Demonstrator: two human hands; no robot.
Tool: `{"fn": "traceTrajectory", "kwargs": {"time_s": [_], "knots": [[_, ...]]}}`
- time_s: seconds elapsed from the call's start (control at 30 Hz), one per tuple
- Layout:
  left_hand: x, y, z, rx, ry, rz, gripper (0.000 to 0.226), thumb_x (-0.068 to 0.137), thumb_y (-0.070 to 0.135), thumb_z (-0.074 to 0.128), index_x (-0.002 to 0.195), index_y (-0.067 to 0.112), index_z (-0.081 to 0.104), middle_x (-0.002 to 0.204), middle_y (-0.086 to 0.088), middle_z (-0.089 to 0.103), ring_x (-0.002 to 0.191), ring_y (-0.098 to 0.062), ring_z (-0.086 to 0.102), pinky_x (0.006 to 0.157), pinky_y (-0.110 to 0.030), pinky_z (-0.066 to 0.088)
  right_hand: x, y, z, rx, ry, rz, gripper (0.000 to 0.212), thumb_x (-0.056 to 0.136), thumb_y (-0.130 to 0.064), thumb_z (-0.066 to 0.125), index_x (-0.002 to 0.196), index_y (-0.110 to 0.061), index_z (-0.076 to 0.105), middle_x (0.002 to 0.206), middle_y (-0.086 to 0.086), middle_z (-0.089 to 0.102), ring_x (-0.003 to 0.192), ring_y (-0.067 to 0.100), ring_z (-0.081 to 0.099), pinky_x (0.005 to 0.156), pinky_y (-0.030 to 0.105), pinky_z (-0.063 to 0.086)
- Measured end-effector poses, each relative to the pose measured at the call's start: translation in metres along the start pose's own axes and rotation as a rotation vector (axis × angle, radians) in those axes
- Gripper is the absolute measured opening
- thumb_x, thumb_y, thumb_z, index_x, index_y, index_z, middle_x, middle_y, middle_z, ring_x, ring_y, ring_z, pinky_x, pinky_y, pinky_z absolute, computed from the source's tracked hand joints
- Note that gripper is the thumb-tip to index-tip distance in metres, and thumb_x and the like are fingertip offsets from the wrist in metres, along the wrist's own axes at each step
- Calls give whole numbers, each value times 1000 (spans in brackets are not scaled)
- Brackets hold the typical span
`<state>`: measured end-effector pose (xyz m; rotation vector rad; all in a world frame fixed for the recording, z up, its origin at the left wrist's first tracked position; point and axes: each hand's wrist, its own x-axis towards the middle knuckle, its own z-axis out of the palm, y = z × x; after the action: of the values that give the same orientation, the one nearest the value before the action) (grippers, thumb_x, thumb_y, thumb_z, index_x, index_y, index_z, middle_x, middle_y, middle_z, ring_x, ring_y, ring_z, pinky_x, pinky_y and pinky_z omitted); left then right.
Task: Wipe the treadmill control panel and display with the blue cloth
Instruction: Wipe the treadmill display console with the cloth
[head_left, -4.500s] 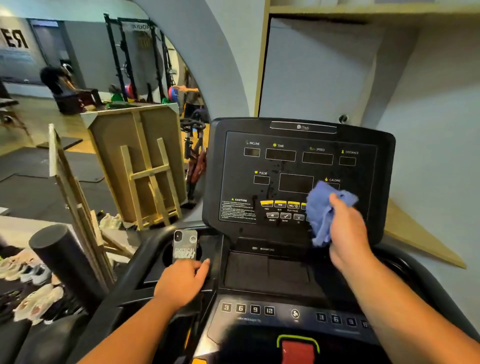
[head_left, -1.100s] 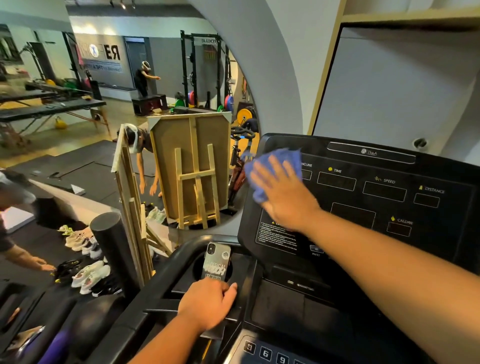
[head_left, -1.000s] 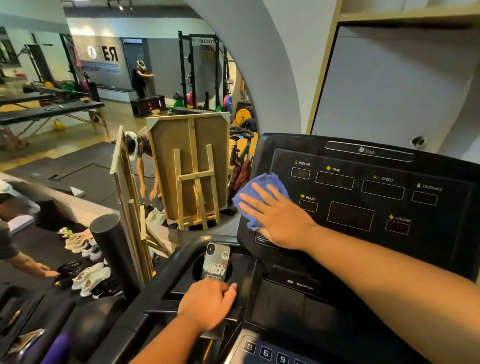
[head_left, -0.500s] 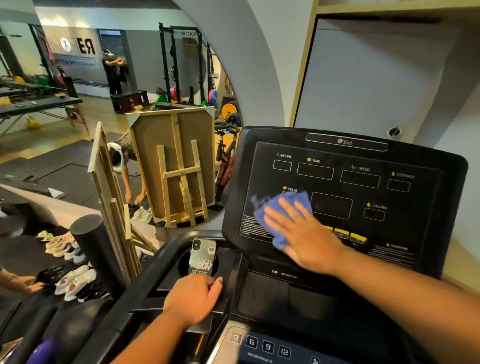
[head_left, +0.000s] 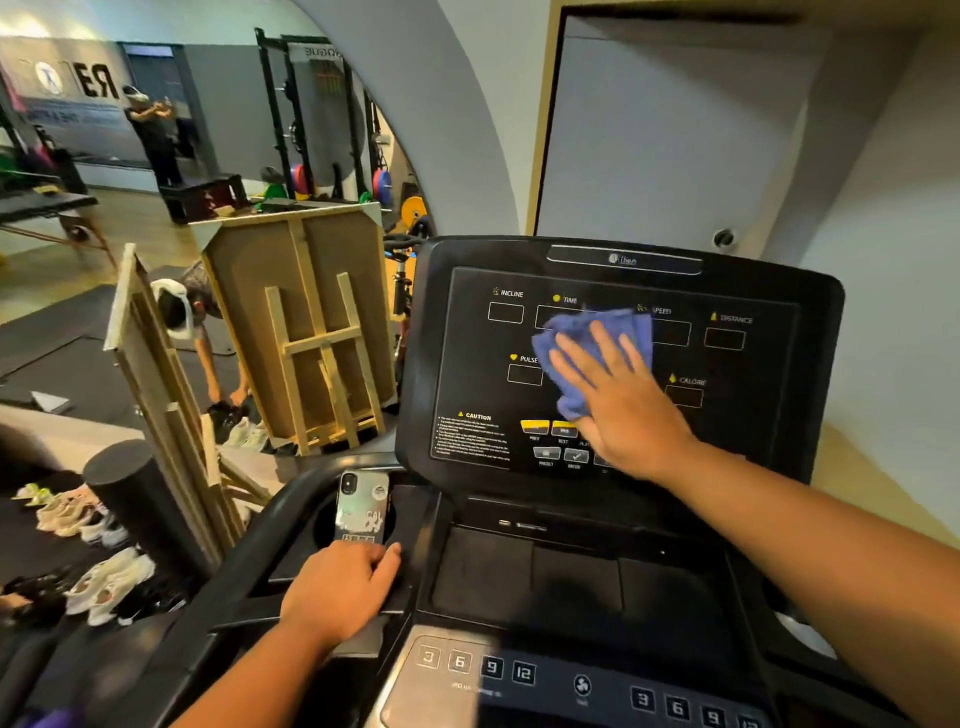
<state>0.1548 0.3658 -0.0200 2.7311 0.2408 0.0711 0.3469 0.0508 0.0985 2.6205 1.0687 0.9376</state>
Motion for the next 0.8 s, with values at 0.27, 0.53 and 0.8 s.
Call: {"fn": "traceTrajectory", "kwargs": {"time_s": [0.27,0.53,0.8], "knots": [[-2,3,-3,-6,14,5,56,103,52,38,60,21,54,59,3,63,58,-8,59,59,-27,40,14,53,-20,-36,-28,-34,65,98,-45,36,157,-19,25,164,7,29,153,31,16,123,47,12],[-1,5,-3,5,-2,-12,55,103,53,37,63,24,59,61,4,66,59,-6,61,56,-18,38,64,3,-18,-1,71,157,65,100,-46,37,157,-16,29,165,8,24,153,39,9,123,56,9],[1,1,-1,31,3,-21,54,103,53,37,65,23,61,59,5,64,55,-5,57,52,-15,34,-16,55,-17,103,98,356,64,101,-44,33,158,-17,23,166,6,24,155,26,7,125,47,7]]}}
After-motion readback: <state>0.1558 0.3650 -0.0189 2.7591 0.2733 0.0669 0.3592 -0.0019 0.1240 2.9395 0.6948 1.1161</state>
